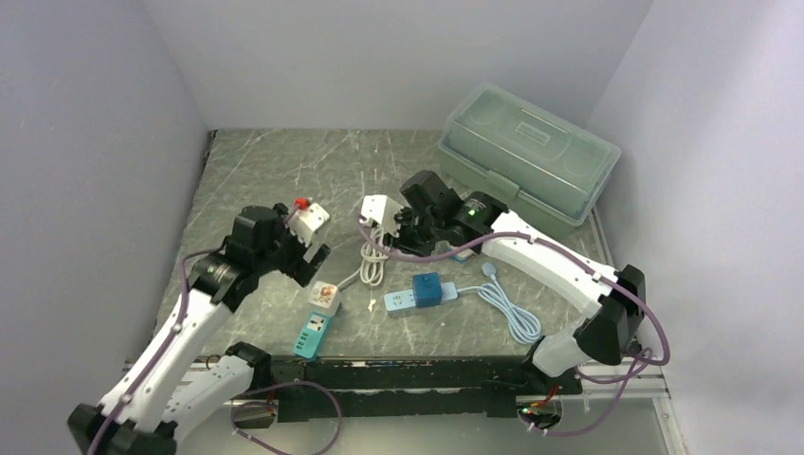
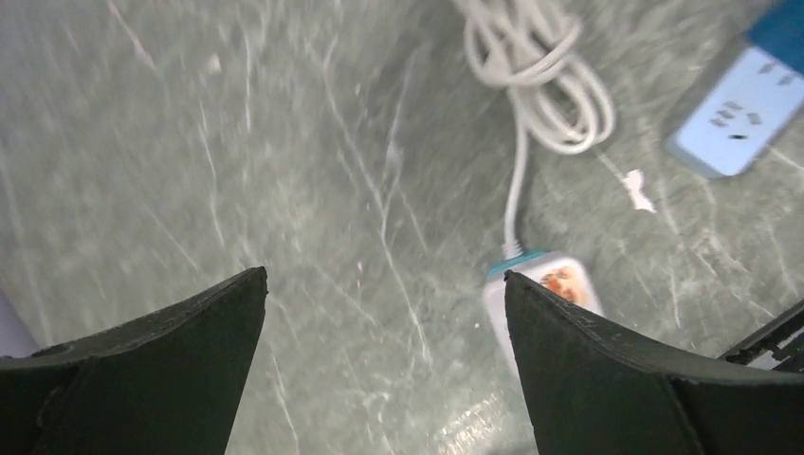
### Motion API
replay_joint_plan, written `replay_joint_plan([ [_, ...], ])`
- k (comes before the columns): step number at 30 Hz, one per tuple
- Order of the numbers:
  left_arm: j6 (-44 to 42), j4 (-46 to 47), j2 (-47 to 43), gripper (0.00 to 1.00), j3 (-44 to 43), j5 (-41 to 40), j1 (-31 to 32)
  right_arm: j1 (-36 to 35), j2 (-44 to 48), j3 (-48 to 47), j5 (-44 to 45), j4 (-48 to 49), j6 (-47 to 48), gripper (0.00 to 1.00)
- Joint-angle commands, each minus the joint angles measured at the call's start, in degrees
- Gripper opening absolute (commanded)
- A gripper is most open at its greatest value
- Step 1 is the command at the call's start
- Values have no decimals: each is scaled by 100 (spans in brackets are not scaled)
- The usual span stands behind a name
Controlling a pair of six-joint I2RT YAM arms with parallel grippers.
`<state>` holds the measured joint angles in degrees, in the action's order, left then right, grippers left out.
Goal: Insert the plug
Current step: Insert the plug into the socket.
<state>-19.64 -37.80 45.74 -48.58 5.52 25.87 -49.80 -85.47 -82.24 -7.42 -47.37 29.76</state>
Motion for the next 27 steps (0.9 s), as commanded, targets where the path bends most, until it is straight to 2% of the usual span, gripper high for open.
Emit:
replay_joint_plan([
  [1, 648, -211, 787, 100, -386, 726, -947, -303, 389, 249, -23, 414, 677, 0],
  [5, 796, -595, 1813, 100, -954, 1410, -1736, -588, 393, 522, -136, 647, 905, 0],
  [8, 731, -923, 2339, 100, -1394, 1671, -1953, -774, 252, 642, -194, 757, 971, 0],
  [11, 645, -959, 2471, 100, -1572, 1807, -2024, -867, 70, 797, -108, 866, 1057, 0],
  [18, 636, -1152, 2723, 100, -1948, 1310, -2161, -891, -194, 1123, -420, 1112, 1103, 0],
  [22, 728, -968, 2737, 100, -1838, 1351, -2445, -891, -295, 1295, -592, 1262, 1145, 0],
  [27, 785, -1106, 3201, 100, -1933, 1404, -2728, -850, -433, 1508, -808, 1473, 1161, 0],
])
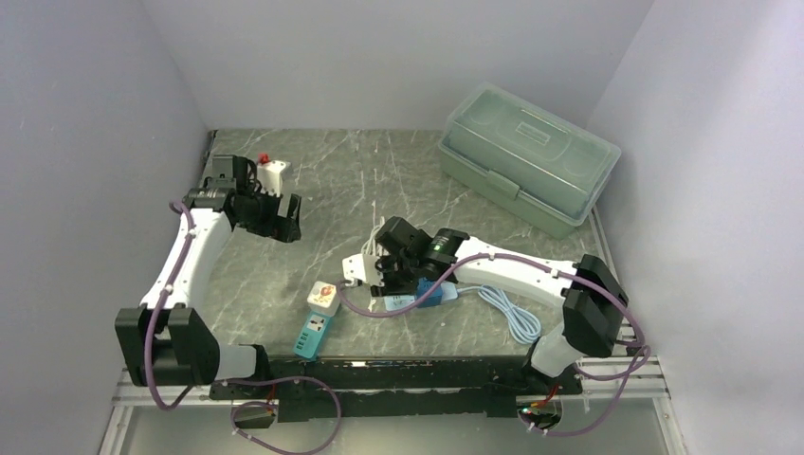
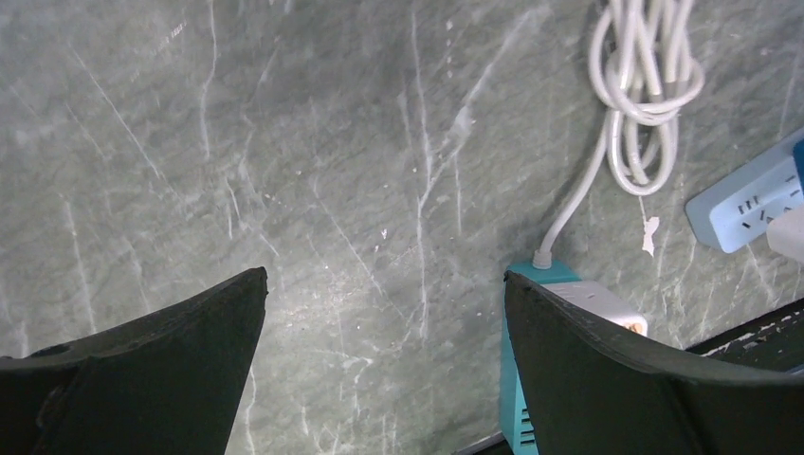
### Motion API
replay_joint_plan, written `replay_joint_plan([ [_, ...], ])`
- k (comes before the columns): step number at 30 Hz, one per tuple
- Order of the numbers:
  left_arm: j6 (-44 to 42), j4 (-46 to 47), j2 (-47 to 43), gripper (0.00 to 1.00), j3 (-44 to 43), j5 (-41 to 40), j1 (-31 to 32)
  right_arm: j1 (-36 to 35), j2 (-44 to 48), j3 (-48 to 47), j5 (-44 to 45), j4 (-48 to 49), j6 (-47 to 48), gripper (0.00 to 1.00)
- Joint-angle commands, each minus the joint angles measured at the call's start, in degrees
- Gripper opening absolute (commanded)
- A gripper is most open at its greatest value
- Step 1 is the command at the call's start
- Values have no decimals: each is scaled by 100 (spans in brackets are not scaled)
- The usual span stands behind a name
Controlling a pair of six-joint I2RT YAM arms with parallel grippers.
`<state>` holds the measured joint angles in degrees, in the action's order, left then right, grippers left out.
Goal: Insert the plug
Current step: Insert the plug into the socket.
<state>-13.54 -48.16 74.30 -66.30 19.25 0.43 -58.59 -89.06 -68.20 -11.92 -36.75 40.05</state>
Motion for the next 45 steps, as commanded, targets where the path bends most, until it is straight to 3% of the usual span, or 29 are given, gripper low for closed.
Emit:
replay_joint_plan([
  [1, 176, -118, 427, 100, -202, 1, -208, 38, -111, 127, -405, 428, 144, 0],
  [45, 97, -76, 524, 100, -377, -129, -278, 348, -48, 903, -716, 694, -101, 0],
])
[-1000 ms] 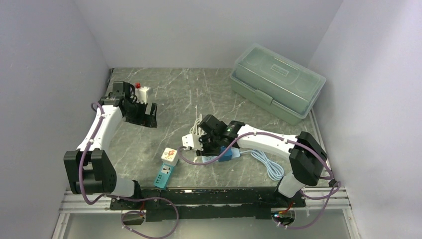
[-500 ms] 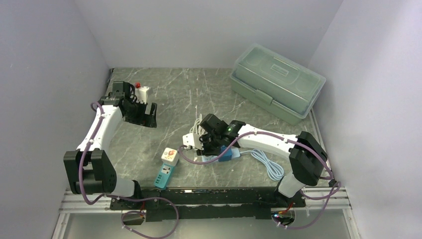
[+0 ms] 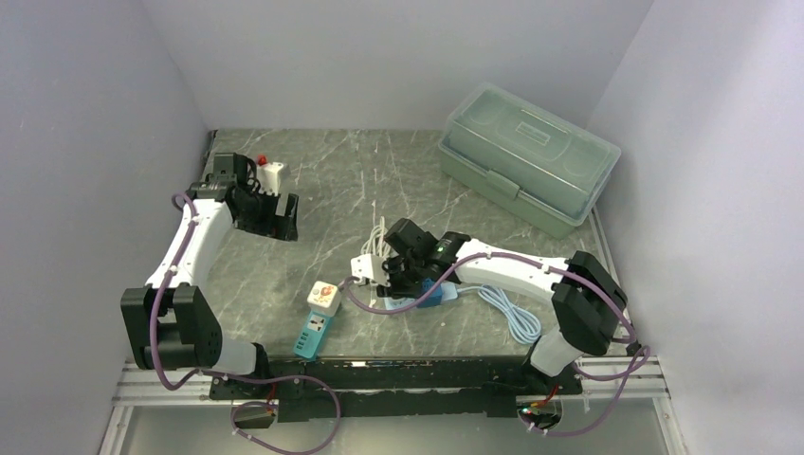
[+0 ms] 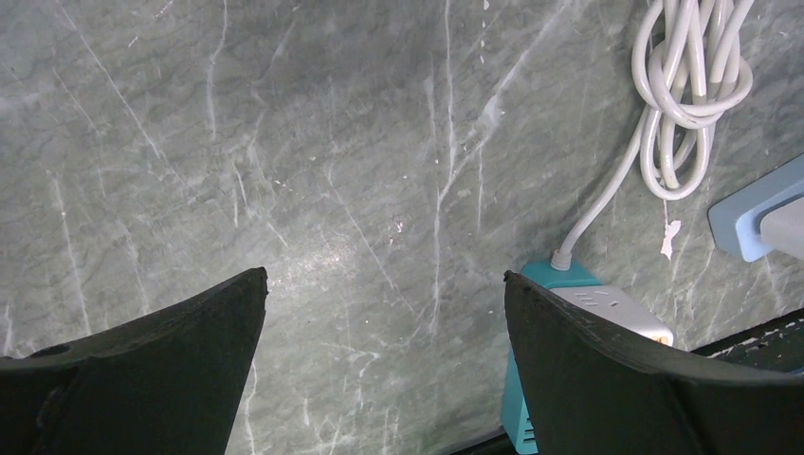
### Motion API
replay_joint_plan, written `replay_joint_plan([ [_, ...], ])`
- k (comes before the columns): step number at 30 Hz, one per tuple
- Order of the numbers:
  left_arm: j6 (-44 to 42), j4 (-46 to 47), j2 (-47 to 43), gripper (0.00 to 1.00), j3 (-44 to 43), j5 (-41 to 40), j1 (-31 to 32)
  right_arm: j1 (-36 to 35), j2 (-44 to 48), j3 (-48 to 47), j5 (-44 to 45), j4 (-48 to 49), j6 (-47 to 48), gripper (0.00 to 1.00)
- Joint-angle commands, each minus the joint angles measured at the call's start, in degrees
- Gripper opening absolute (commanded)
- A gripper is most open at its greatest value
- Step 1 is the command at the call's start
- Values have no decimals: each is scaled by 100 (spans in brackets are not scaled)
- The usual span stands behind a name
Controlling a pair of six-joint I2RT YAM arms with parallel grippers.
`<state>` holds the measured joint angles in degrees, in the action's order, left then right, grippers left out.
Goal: Insert the plug
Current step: Insert the plug into the socket.
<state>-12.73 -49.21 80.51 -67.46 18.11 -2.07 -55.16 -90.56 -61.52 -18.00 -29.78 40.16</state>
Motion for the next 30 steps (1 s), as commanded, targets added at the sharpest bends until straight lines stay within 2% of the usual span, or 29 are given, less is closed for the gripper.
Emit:
replay_joint_plan([
  [1, 16, 28, -96, 100, -271, -24, -26, 5, 112, 263, -112, 25, -131, 0],
  [30, -98, -23, 123, 100, -917, -54, -112, -157, -55, 1060, -283, 119, -566, 0],
])
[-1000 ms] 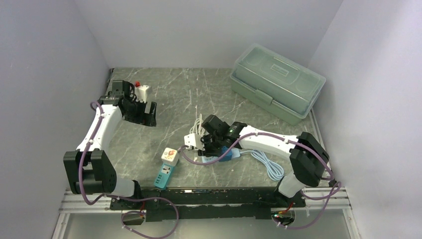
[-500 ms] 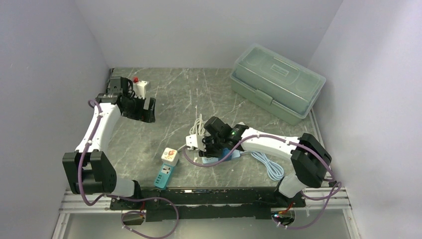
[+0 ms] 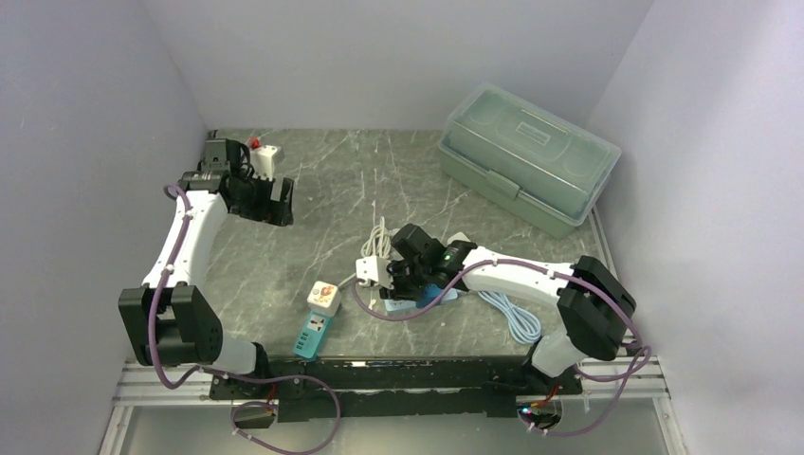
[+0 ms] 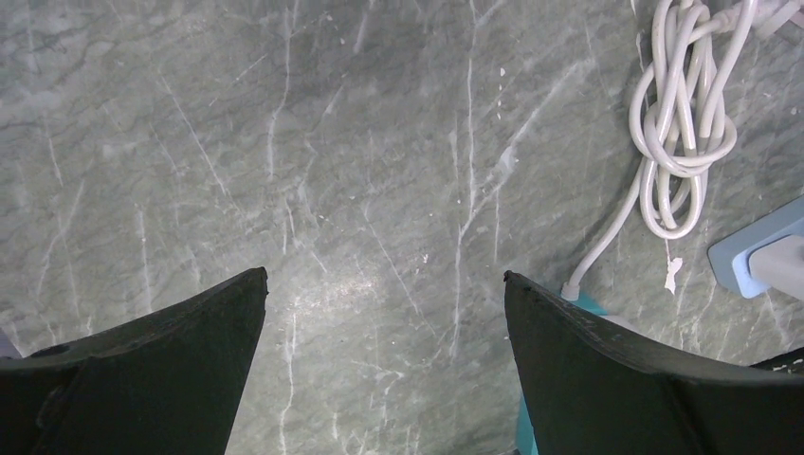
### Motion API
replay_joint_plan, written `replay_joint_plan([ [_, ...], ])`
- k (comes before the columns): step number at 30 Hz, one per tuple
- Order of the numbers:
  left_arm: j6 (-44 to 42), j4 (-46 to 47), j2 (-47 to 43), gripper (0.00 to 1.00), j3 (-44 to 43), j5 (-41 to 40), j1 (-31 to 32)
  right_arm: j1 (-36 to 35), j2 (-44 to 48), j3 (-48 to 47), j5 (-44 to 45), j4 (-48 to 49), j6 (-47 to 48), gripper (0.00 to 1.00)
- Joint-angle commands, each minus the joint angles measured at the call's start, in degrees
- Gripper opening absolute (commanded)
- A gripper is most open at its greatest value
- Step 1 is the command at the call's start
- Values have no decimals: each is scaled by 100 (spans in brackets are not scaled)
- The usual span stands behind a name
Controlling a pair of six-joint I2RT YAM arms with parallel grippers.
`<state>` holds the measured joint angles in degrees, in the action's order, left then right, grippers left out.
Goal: Insert the plug
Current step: Insert the plug into the socket.
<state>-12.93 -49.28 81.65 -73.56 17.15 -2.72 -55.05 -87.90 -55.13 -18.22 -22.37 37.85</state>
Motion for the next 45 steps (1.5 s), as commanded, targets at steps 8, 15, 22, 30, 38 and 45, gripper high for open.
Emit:
replay_joint_plan([
  [8, -120, 11, -82, 100, -303, 52, -111, -315, -434, 614, -61, -600, -481, 0],
  [15, -194, -51, -172, 100, -432, 76, -235, -419, -487, 772, -34, -592, -631, 0],
  [22, -293, -81, -292, 100, -505, 149, -418, -427, -464, 891, 19, -649, -747, 0],
  [30, -365, -257, -355, 100, -706, 254, -529, -404, 32, 464, 285, -514, -927, 49],
  [38, -343, -414, -358, 100, -976, 324, -565, -252, 472, -160, 614, -73, -1126, 100],
  [45, -322, -477, -419, 100, -1029, 330, -583, -243, 776, -432, 803, -68, -1010, 99],
])
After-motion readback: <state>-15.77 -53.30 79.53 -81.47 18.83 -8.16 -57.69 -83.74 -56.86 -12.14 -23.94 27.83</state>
